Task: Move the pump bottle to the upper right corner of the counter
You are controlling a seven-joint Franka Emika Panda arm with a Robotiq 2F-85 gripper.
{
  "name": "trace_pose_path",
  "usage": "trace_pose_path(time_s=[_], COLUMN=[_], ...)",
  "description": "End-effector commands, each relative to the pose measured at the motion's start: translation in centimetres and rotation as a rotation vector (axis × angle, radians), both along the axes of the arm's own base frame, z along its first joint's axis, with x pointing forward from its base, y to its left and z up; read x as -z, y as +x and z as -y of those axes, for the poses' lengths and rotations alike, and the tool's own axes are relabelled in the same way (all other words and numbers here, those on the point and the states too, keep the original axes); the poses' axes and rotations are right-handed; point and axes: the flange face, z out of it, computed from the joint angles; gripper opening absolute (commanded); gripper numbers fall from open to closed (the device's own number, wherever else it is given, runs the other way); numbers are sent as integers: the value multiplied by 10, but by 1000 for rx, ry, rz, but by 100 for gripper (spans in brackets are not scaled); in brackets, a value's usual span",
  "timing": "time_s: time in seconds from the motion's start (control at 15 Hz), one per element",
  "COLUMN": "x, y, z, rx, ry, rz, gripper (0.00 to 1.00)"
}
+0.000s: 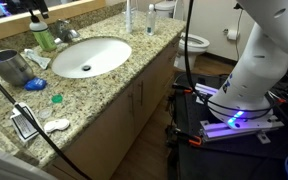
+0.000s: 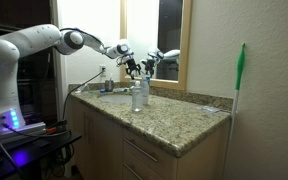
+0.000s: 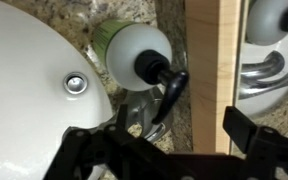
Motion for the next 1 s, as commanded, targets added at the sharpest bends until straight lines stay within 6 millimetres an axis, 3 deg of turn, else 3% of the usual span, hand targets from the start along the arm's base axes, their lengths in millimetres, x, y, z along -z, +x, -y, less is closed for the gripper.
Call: trace_pose_path(time_s=[0.0, 0.27, 0.67, 0.87, 0.93], x=[-21, -73, -196, -265, -240], y=[1, -21, -88, -122, -99], z=[17, 16, 25, 41, 34], rx=[64, -30, -242, -312, -263], ry=[55, 150, 328, 400, 341], rz=[127, 58, -4, 139, 92], gripper=[100, 100, 100, 100, 100])
